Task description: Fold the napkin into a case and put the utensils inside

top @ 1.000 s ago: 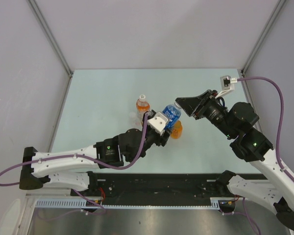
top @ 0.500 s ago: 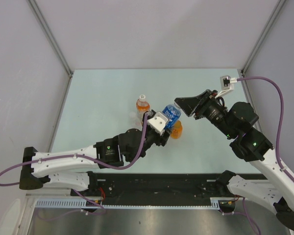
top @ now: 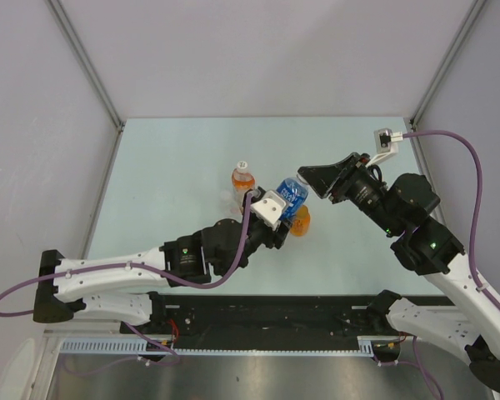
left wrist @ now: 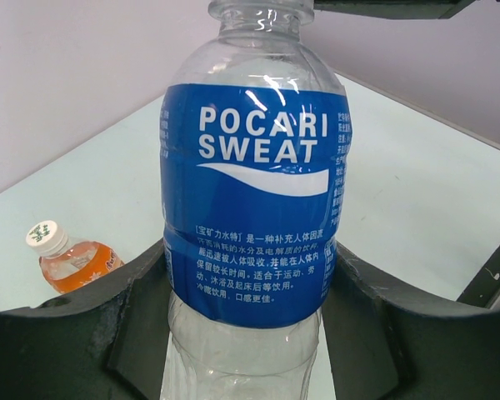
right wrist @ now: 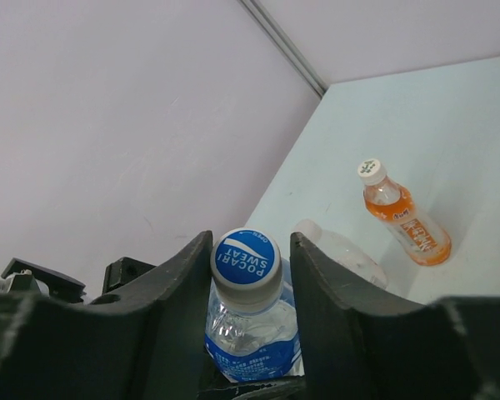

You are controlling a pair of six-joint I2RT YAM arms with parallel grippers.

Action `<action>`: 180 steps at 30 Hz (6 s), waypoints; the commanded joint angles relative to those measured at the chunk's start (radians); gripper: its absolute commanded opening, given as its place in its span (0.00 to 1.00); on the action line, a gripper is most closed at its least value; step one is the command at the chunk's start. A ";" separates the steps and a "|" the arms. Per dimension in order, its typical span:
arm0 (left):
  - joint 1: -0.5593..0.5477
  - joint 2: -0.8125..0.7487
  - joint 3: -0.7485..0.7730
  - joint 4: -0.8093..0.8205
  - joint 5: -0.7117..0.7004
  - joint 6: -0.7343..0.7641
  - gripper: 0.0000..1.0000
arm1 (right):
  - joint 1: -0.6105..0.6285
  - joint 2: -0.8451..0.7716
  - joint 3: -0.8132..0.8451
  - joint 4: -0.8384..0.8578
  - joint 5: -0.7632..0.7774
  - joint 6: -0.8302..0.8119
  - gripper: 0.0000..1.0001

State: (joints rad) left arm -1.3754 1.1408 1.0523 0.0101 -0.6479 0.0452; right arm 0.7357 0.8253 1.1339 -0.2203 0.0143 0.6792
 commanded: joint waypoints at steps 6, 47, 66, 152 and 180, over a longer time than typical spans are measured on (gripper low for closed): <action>-0.005 -0.004 0.011 0.033 -0.009 0.015 0.00 | 0.002 0.000 0.018 0.016 -0.036 -0.010 0.22; 0.386 0.060 0.028 1.060 1.800 -1.211 0.00 | 0.001 -0.061 -0.033 0.302 -1.300 -0.422 0.00; 0.386 0.208 0.078 1.411 1.812 -1.458 0.00 | -0.010 -0.075 -0.033 0.297 -1.315 -0.400 0.00; -0.047 0.010 -0.083 0.226 -0.107 0.055 0.00 | -0.027 0.002 0.021 0.039 -0.085 -0.062 0.38; 0.358 -0.207 -0.077 0.274 1.381 -0.582 0.00 | -0.022 -0.132 -0.036 0.211 -0.738 -0.386 0.00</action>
State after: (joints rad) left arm -1.0809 0.9283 0.9054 0.1608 0.3836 -0.3202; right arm 0.7162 0.7120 1.0988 -0.0463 -0.5220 0.3481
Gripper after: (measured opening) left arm 0.654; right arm 0.382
